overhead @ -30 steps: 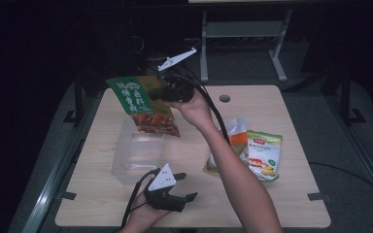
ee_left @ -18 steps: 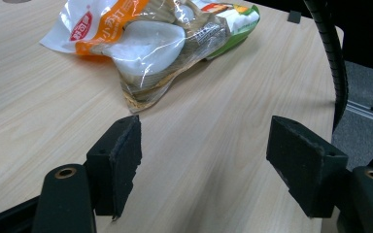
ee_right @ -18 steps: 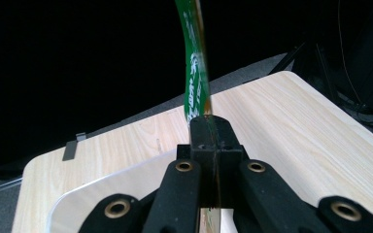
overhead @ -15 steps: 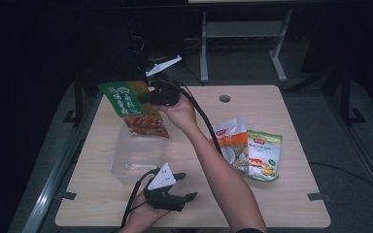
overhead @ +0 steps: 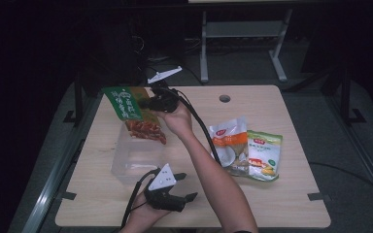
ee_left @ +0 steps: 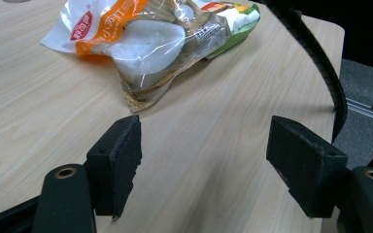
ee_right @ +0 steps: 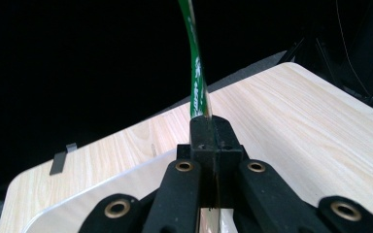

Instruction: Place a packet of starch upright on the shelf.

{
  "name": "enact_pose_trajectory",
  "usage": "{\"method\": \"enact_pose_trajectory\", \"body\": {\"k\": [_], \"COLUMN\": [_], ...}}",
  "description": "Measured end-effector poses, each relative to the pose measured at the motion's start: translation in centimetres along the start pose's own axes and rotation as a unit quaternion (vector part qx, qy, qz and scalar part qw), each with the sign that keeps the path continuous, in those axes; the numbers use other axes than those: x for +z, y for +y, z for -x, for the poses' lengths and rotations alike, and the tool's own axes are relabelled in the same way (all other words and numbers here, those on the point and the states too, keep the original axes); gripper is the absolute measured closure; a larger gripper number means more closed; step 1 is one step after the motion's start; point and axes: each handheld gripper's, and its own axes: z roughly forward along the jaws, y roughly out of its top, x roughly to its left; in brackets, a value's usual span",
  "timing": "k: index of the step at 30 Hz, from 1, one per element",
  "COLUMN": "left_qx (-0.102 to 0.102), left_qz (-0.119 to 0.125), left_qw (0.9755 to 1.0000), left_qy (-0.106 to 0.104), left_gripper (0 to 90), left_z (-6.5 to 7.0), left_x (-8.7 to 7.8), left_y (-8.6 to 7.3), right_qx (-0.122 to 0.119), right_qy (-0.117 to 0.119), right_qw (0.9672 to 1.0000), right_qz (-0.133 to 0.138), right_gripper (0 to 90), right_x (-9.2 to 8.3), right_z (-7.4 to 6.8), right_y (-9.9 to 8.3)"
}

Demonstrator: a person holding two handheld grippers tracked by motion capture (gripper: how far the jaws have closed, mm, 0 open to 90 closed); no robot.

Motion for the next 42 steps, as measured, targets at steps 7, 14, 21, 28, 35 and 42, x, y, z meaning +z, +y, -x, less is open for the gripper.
{"method": "enact_pose_trajectory", "body": {"k": [7,14,21,28,35,42], "left_qx": [0.001,0.001,-0.003,0.0,-0.001,-0.002], "left_qz": [0.0,0.003,0.0,-0.002,-0.006,-0.006], "left_qw": [1.0,1.0,1.0,1.0,1.0,1.0], "left_qy": [-0.001,0.0,0.001,0.001,0.0,0.002], "left_gripper": [28.5,28.5,28.5,28.5,28.5,28.5], "left_z": [0.0,0.0,-0.1,-0.1,-0.1,-0.2], "left_x": [0.0,0.0,0.1,0.3,0.4,0.4], "left_y": [0.0,0.0,0.0,0.0,-0.1,-0.1], "right_qx": [0.007,0.013,0.025,0.017,0.031,0.031], "right_qy": [-0.006,-0.011,-0.006,-0.01,-0.021,-0.032], "right_qw": [0.9999,0.9998,0.9997,0.9998,0.9992,0.9987], "right_qz": [0.005,-0.005,0.003,0.0,-0.01,-0.026], "right_gripper": [89.8,89.8,89.5,81.6,64.1,57.9], "right_x": [0.1,0.8,0.3,0.0,-1.1,-2.4], "right_z": [0.1,0.6,1.5,1.6,2.2,2.4], "right_y": [-0.3,-1.6,-2.7,-2.7,-2.7,-2.8]}}
